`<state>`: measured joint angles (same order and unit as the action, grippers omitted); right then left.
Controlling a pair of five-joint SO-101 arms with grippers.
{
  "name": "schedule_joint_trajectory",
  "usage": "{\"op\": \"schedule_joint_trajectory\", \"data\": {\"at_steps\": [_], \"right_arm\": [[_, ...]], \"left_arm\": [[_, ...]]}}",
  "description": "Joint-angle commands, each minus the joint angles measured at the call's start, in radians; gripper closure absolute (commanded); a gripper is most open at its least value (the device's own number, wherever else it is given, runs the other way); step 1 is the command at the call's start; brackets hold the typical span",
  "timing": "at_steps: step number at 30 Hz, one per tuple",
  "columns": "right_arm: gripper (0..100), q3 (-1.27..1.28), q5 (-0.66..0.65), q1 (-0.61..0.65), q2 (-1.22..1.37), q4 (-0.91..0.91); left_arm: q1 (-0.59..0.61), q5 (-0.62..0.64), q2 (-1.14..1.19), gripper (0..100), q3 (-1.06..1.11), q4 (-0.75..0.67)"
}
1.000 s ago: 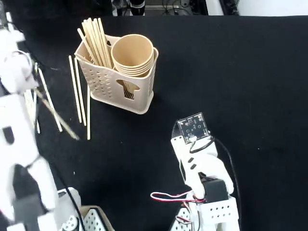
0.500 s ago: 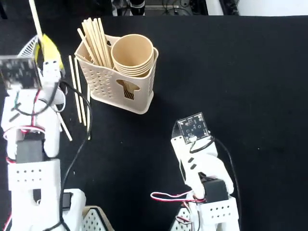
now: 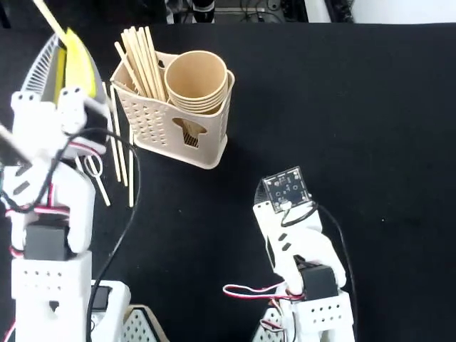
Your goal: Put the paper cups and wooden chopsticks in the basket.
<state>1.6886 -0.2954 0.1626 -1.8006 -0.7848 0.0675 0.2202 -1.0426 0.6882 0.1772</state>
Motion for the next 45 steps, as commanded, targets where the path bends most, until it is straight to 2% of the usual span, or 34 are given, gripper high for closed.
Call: {"op": "schedule_joint_trajectory", "data": {"at_steps": [1,5,10,17,22,29,40,43,45], "right_arm": [[98.4,-0.002,-0.006,-0.009,-0.050,-0.002],[98.4,-0.002,-0.006,-0.008,-0.050,-0.002],[98.4,-0.002,-0.006,-0.008,-0.050,-0.002],[98.4,-0.002,-0.006,-0.008,-0.050,0.003],[98.4,-0.002,-0.006,-0.008,-0.050,0.003],[98.4,-0.002,-0.006,-0.008,-0.050,0.002],[98.3,-0.002,-0.006,-0.008,-0.050,0.003],[98.3,-0.002,-0.008,-0.008,-0.051,0.005],[98.3,-0.002,-0.008,-0.008,-0.051,0.005]], "left_arm": [[-0.007,0.063,0.124,97,-0.088,-0.046],[-0.010,0.069,0.321,97,-0.088,-0.190],[-0.010,0.071,0.497,97,-0.090,-0.290],[-0.019,0.064,0.548,97,-0.019,-0.315],[-0.041,0.061,0.516,97,0.027,-0.450],[-0.048,0.060,0.488,97,-0.193,-0.347],[-0.030,0.061,0.812,97,-0.372,-0.348],[-0.018,0.061,0.821,97,-0.335,-0.400],[-0.021,0.060,0.819,97,-0.248,-0.500]]}}
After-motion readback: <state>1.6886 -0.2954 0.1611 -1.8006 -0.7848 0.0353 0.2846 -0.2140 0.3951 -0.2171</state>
